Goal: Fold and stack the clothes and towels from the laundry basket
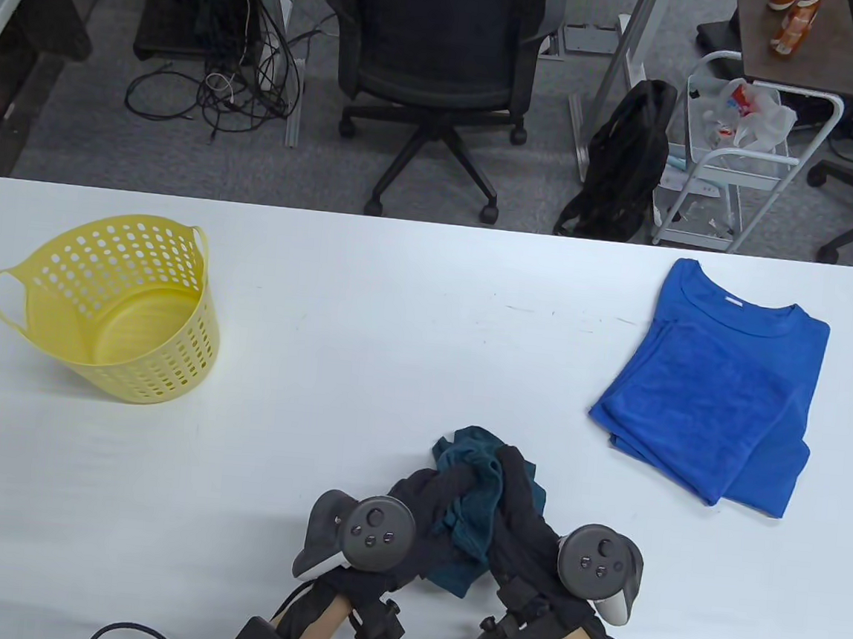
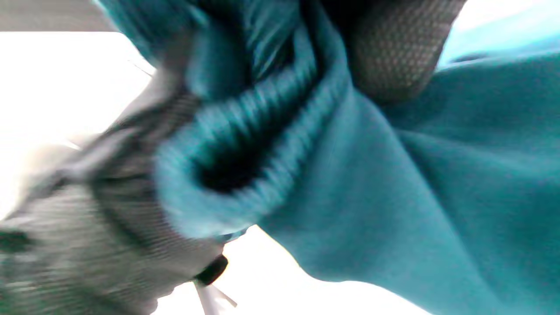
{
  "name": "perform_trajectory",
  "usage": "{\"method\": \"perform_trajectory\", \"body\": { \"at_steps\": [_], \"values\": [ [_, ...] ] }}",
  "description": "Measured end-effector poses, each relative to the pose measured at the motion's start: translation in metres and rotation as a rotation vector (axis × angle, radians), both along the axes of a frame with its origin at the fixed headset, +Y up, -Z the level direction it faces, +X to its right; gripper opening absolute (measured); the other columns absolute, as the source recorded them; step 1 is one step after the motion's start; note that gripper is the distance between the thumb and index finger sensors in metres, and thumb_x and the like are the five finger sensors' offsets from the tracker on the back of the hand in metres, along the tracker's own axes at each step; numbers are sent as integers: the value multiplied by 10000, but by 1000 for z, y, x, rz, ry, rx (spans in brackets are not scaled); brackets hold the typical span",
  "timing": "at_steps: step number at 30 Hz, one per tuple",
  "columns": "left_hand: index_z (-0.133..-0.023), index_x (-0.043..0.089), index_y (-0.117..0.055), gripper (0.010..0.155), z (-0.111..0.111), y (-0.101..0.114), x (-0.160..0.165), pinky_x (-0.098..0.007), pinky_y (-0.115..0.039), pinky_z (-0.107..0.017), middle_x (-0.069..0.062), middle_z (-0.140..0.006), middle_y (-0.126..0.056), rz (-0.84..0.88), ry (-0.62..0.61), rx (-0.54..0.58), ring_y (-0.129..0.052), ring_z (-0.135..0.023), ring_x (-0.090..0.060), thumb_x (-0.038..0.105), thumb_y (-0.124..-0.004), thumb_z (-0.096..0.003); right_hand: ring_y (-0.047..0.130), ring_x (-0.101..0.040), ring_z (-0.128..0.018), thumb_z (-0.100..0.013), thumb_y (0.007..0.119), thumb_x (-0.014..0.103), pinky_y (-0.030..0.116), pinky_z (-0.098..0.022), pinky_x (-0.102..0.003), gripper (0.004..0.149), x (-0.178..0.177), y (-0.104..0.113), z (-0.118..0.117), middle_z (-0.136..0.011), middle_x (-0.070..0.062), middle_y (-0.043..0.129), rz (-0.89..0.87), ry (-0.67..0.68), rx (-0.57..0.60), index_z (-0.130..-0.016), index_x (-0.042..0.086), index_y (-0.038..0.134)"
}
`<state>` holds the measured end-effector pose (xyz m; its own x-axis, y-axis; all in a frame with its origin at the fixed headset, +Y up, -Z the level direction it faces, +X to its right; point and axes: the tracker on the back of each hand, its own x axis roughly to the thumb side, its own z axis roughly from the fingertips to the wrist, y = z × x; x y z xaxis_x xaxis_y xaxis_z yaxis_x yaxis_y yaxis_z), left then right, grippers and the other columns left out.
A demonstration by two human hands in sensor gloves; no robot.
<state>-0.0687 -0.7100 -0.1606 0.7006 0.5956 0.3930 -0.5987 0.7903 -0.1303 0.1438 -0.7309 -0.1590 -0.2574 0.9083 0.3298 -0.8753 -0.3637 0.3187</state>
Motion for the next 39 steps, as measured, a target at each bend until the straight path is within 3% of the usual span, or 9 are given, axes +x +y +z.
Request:
{"method": "perform_trajectory", "body": {
  "at_steps": [4, 7, 10, 13, 19, 25, 34, 37, 39],
  "values": [
    [-1066, 342, -588, 484, -5, 6, -21, -555, -777, -675, -186, -1087, -712, 152, 87, 15, -869, -890, -345, 516, -680, -624, 508, -575, -985, -676, 668, 354, 589, -674, -696, 913, -16, -14, 0, -1211, -296, 279, -296, 229, -180, -1086, -4, -65],
    [-1055, 297, -621, 478, -6, 11, -29, -564, -772, -668, -190, -1067, -730, 245, 72, -42, -874, -867, -363, 526, -659, -637, 641, -573, -938, -632, 766, 321, 652, -625, -709, 1039, -25, -13, 3, -1199, -256, 292, -88, 102, -160, -1043, 8, -136],
    [-1037, 262, -641, 473, -4, 32, -45, -600, -729, -692, -215, -1120, -641, 315, 133, 31, -804, -936, -391, 535, -635, -650, 911, -227, -608, -558, 837, 180, 837, -493, -453, 909, -16, -9, 0, -877, -175, 791, 278, -194, 24, -1116, -132, 191],
    [-1003, 217, -649, 473, -4, 50, -78, -612, -705, -701, -258, -1161, -578, 471, 237, 118, -749, -992, -427, 540, -640, -657, 888, -210, -586, -580, 795, 169, 795, -536, -510, 547, 7, -7, -7, -847, -141, 810, 536, -290, 177, -1076, 72, 588],
    [-1020, 242, -667, 485, -8, 38, -92, -501, -797, -633, -226, -1110, -681, 455, 330, 45, -865, -876, -327, 521, -721, -627, 860, -342, -721, -681, 640, 373, 724, -587, -615, 448, -2, -13, -15, -947, -216, 758, -57, 28, -138, -1029, 96, 694],
    [-1084, 165, -533, 521, -5, 22, -52, -390, -843, -642, -243, -1112, -629, 384, 245, 22, -874, -881, -276, 470, -593, -666, 539, -646, -970, -646, 466, 625, 574, -639, -756, 985, -32, -23, 2, -1151, -465, 268, -76, 411, -353, -1164, -125, 94],
    [-1073, 183, -588, 501, 2, 19, -13, -396, -867, -662, -229, -1128, -662, 441, -163, -76, -898, -926, -290, 457, -599, -654, 376, -708, -932, -607, 702, 494, 481, -627, -786, 1091, 5, -1, -9, -1056, -482, -45, 29, -133, -95, -1002, 73, -223],
    [-1071, 178, -612, 508, -4, 11, -11, -471, -833, -664, -249, -1134, -662, 452, -202, -146, -882, -935, -340, 449, -624, -643, 201, -709, -938, -609, 709, 451, 363, -609, -831, 797, 21, 6, -16, -1163, -375, 116, 126, -74, 67, -1166, 225, 186],
    [-1130, 122, -524, 617, -9, 13, -17, -601, -727, -691, -324, -1181, -540, 359, -141, -265, -766, -996, -466, 454, -685, -635, 283, -639, -987, -604, 753, 333, 359, -623, -814, 483, 27, 9, -17, -1166, -287, 406, -13, -144, 119, -1022, 154, 591]
  ]
}}
